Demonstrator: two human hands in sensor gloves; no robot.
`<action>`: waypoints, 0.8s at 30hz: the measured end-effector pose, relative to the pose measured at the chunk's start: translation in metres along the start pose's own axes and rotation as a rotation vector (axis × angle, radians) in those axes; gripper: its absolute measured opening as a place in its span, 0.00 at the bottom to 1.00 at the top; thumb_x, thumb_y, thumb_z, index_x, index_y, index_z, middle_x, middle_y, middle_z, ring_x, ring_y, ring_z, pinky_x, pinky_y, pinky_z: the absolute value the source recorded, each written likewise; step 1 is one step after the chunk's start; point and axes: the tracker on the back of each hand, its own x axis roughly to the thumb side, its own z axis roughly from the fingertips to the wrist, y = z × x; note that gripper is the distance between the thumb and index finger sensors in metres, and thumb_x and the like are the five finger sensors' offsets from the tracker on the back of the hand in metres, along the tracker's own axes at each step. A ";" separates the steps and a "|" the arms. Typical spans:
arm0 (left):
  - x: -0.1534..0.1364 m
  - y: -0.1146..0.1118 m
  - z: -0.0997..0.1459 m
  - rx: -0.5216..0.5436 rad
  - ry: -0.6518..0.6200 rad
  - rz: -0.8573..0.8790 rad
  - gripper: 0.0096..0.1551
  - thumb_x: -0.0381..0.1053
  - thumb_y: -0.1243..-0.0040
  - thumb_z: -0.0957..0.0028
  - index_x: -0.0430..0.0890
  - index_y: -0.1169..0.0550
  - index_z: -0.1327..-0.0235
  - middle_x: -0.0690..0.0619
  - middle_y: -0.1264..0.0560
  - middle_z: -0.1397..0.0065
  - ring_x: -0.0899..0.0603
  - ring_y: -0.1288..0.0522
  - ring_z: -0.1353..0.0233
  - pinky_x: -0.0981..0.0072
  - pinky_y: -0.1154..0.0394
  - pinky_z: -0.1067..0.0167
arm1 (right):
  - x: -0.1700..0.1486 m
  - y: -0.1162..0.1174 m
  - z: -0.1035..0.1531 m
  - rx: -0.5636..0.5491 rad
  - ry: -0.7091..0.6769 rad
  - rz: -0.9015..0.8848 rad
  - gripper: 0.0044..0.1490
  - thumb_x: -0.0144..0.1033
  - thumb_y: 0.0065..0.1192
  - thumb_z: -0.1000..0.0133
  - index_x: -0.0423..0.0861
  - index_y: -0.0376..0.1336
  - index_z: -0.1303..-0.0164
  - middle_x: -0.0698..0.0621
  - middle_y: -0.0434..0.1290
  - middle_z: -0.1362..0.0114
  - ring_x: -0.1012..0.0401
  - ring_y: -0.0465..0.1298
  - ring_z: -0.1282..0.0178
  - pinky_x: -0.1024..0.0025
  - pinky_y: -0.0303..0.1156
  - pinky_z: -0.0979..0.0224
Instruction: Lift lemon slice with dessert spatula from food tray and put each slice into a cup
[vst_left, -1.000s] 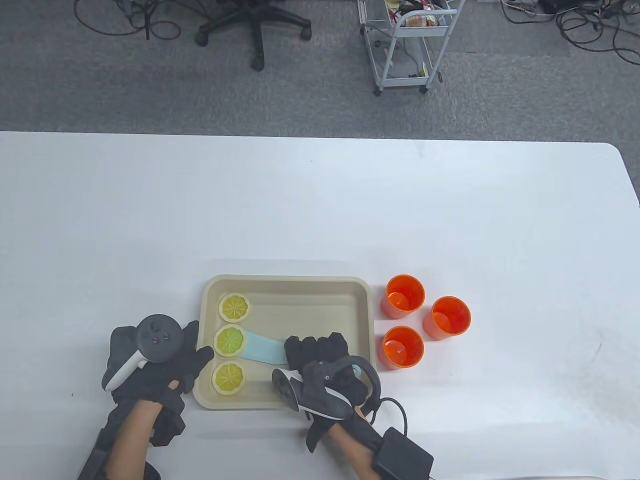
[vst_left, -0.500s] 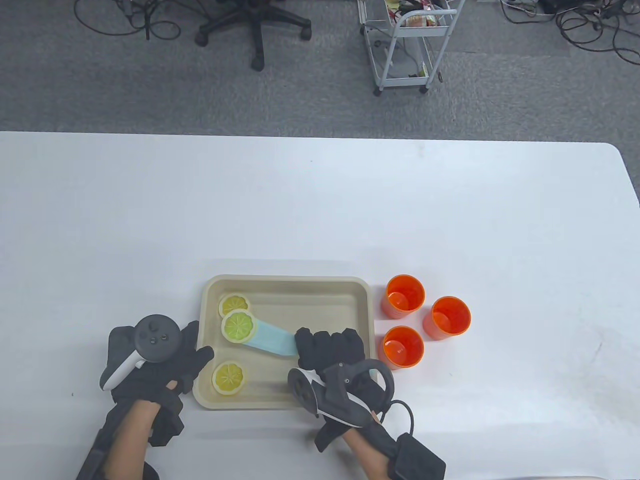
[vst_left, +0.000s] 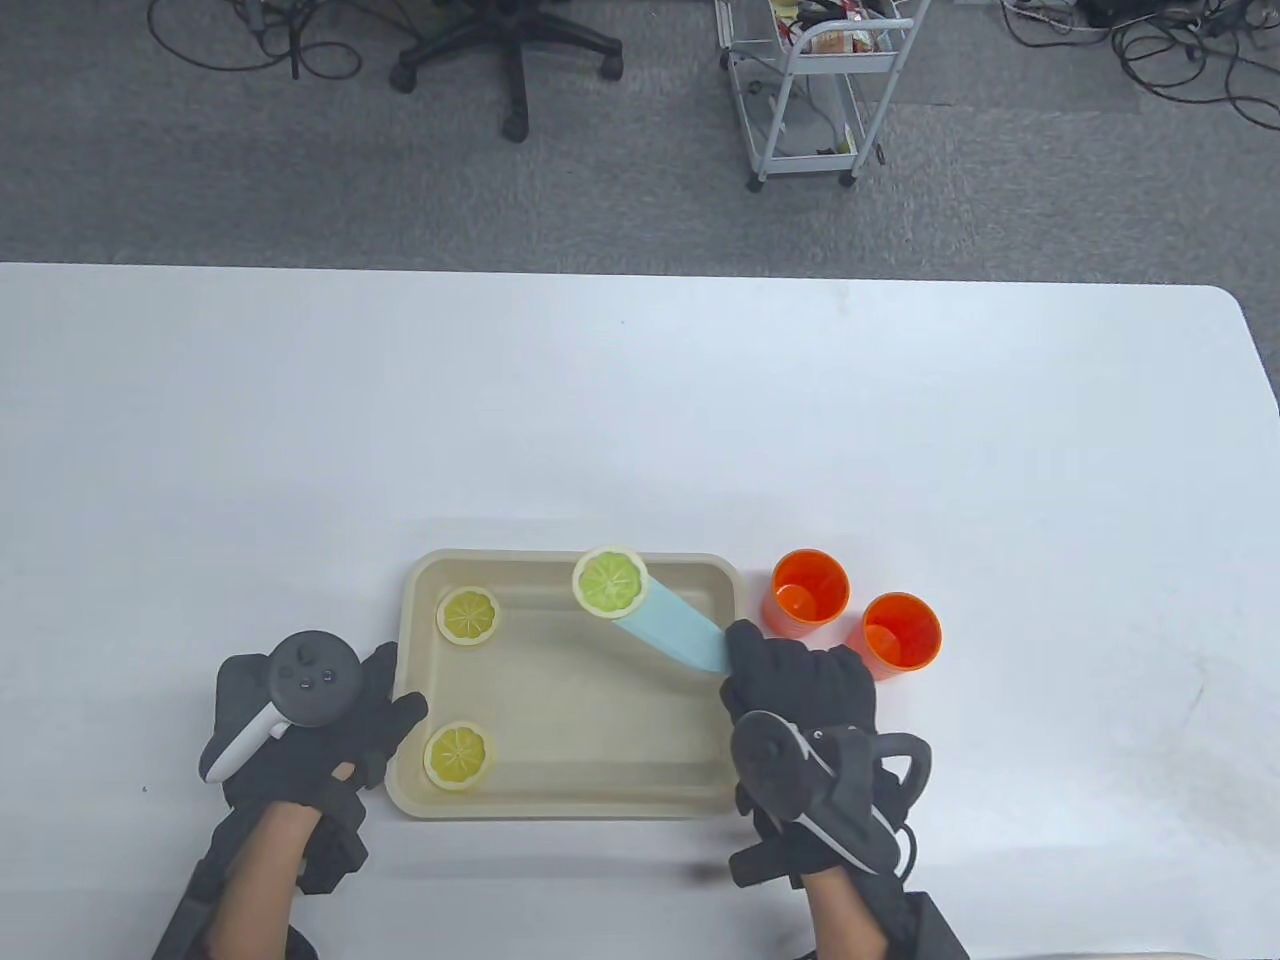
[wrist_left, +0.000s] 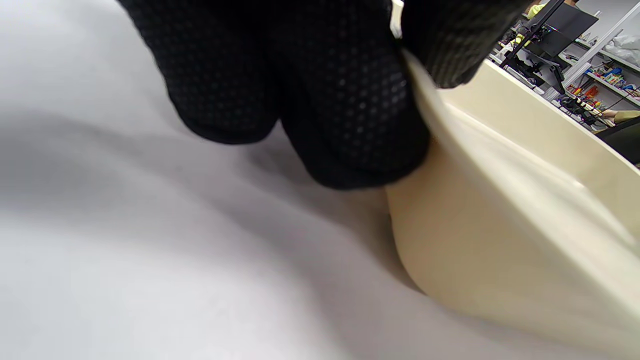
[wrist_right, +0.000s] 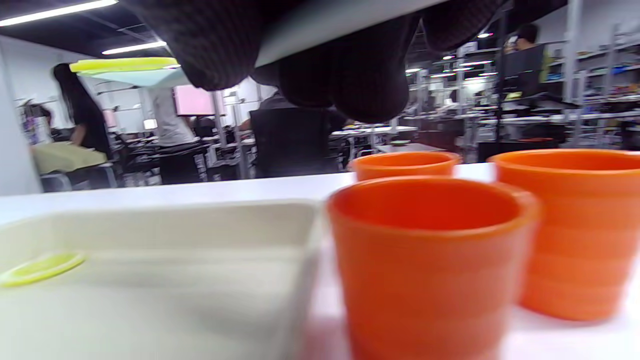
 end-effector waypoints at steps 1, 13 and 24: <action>0.000 0.000 0.000 -0.001 0.000 0.001 0.44 0.59 0.41 0.36 0.36 0.40 0.17 0.54 0.16 0.46 0.57 0.12 0.58 0.57 0.15 0.47 | -0.008 -0.002 0.000 -0.005 0.025 -0.008 0.36 0.44 0.63 0.38 0.50 0.58 0.19 0.49 0.70 0.27 0.54 0.77 0.34 0.39 0.56 0.16; -0.001 0.000 0.001 -0.001 0.001 0.006 0.44 0.59 0.41 0.36 0.36 0.40 0.17 0.54 0.17 0.46 0.57 0.12 0.58 0.57 0.15 0.47 | -0.097 0.004 -0.001 0.096 0.342 -0.106 0.36 0.42 0.65 0.38 0.50 0.59 0.19 0.49 0.70 0.27 0.53 0.77 0.34 0.38 0.55 0.17; -0.001 -0.001 0.001 0.001 0.003 0.008 0.44 0.59 0.41 0.36 0.36 0.40 0.17 0.54 0.16 0.46 0.57 0.12 0.58 0.58 0.15 0.47 | -0.111 0.009 -0.002 0.139 0.500 -0.047 0.36 0.41 0.71 0.41 0.52 0.60 0.21 0.50 0.71 0.28 0.54 0.77 0.35 0.39 0.56 0.17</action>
